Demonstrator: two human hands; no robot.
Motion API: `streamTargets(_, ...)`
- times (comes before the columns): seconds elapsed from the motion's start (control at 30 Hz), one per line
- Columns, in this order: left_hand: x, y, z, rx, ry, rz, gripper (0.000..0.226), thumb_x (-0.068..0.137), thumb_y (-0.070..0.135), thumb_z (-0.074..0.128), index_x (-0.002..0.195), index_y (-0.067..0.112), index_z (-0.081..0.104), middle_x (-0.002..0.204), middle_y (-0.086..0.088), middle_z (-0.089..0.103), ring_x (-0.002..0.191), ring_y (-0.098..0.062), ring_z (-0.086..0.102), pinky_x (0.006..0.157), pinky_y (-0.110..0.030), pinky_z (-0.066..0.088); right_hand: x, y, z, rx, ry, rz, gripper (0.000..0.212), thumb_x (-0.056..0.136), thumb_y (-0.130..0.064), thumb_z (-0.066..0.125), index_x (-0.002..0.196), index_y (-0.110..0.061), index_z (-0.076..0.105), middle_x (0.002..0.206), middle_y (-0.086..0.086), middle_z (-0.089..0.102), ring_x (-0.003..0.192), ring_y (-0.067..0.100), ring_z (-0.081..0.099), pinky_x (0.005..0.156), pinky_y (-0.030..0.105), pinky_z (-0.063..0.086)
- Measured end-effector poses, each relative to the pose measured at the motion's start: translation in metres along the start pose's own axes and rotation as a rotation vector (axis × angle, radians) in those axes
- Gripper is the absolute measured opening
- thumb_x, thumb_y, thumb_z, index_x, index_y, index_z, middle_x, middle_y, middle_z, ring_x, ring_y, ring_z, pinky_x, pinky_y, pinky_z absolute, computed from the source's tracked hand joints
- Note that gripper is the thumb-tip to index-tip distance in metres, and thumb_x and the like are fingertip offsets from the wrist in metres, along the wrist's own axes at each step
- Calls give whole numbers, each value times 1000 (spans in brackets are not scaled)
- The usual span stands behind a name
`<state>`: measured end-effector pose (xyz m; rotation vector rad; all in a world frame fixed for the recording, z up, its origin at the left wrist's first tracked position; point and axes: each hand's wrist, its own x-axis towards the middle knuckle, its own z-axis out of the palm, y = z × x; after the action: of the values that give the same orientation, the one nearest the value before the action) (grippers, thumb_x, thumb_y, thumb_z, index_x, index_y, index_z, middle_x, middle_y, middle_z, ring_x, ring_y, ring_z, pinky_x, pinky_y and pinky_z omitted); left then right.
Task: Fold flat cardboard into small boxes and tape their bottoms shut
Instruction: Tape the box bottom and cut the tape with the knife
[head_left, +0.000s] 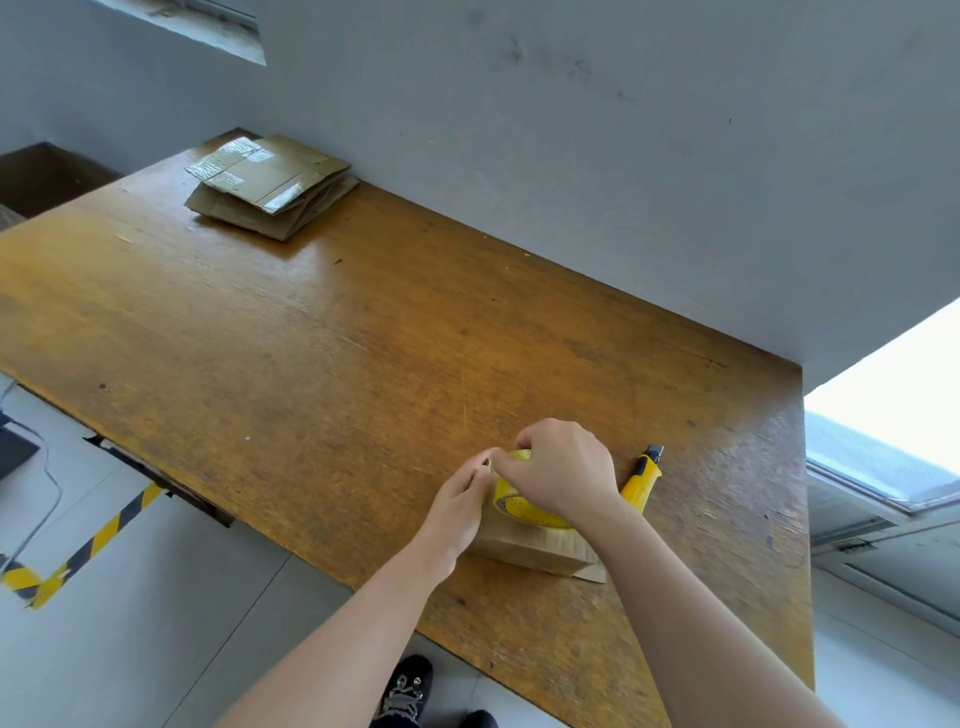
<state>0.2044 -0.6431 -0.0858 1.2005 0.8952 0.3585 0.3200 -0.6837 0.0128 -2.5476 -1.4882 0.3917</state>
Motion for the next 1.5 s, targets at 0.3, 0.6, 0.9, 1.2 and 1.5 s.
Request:
streamTargets(0.3, 0, -6, 8, 321, 131, 208, 29, 104, 32, 29, 107, 55, 47, 108, 21, 58, 100, 8, 52, 87, -24, 45, -2, 34, -7, 456, -207, 13, 55, 77, -65, 62, 60, -13, 58, 51, -3, 50, 48, 13, 50, 51, 32, 39)
streamTargets(0.6, 4, -5, 3, 511, 133, 276, 28, 104, 30, 28, 116, 29, 54, 103, 11, 61, 94, -3, 57, 80, -35, 50, -13, 66, -16, 285, -64, -7, 54, 79, -63, 62, 49, -20, 48, 46, -7, 41, 45, 11, 41, 44, 28, 32)
streamTargets(0.9, 2, -3, 2, 565, 127, 311, 26, 104, 28, 28, 113, 33, 52, 101, 15, 60, 91, 2, 56, 71, -21, 44, -14, 77, -22, 309, -84, 6, 53, 80, -56, 64, 56, -9, 54, 53, 1, 43, 51, 16, 42, 49, 33, 33)
streamTargets(1.2, 5, -4, 2, 601, 128, 285, 30, 104, 29, 29, 122, 25, 53, 108, 8, 60, 98, -7, 56, 76, -24, 45, -17, 78, -28, 103, -7, 118, 58, 74, -63, 66, 48, -27, 29, 47, -12, 31, 44, 6, 33, 41, 21, 22)
streamTargets(1.5, 7, -6, 1, 613, 131, 293, 30, 104, 30, 28, 121, 28, 52, 105, 13, 59, 96, -5, 56, 72, -25, 44, -27, 116, -21, 561, -13, 83, 53, 80, -57, 67, 53, -16, 50, 46, -10, 38, 44, 9, 36, 47, 24, 31)
